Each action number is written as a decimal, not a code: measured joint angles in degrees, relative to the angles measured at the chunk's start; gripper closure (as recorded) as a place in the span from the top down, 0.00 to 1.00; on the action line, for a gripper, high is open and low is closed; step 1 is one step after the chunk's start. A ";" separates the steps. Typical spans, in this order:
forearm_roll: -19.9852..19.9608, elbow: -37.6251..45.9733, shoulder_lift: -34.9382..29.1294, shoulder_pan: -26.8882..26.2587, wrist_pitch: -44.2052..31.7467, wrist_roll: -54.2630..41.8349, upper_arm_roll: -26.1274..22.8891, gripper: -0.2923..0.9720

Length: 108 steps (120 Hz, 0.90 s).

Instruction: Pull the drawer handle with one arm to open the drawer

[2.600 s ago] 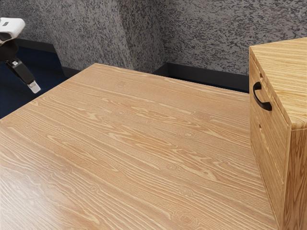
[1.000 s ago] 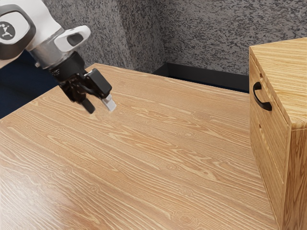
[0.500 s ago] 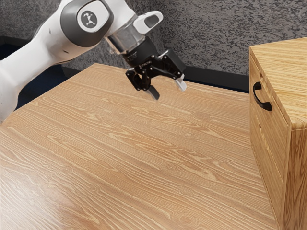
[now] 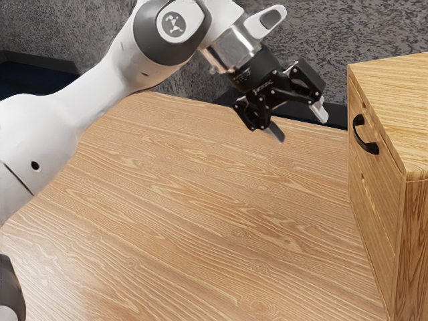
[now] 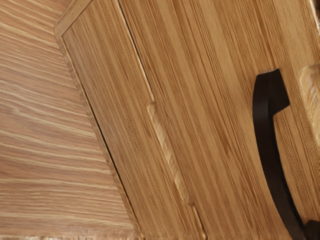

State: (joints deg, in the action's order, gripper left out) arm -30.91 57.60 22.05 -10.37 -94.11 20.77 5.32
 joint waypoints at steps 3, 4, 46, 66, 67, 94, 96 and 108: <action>-0.28 0.23 0.12 -0.45 -0.20 0.66 -0.04 0.75; -0.36 0.28 0.15 -0.60 -0.26 0.88 -0.06 0.75; -1.38 2.31 1.66 -2.25 -4.82 8.06 0.03 0.75; -1.19 2.68 1.72 -2.23 -8.13 10.45 -0.05 0.75; -1.19 2.68 1.72 -2.23 -8.27 10.55 -0.05 0.75; -1.21 2.72 1.56 -2.28 -10.51 12.76 -0.14 0.75; -1.20 2.72 1.55 -2.26 -10.59 12.89 -0.13 0.75; -1.13 2.72 1.55 -2.20 -11.00 13.60 0.29 0.75</action>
State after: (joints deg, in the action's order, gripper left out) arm -32.04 60.32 23.60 -12.57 -105.10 34.36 5.61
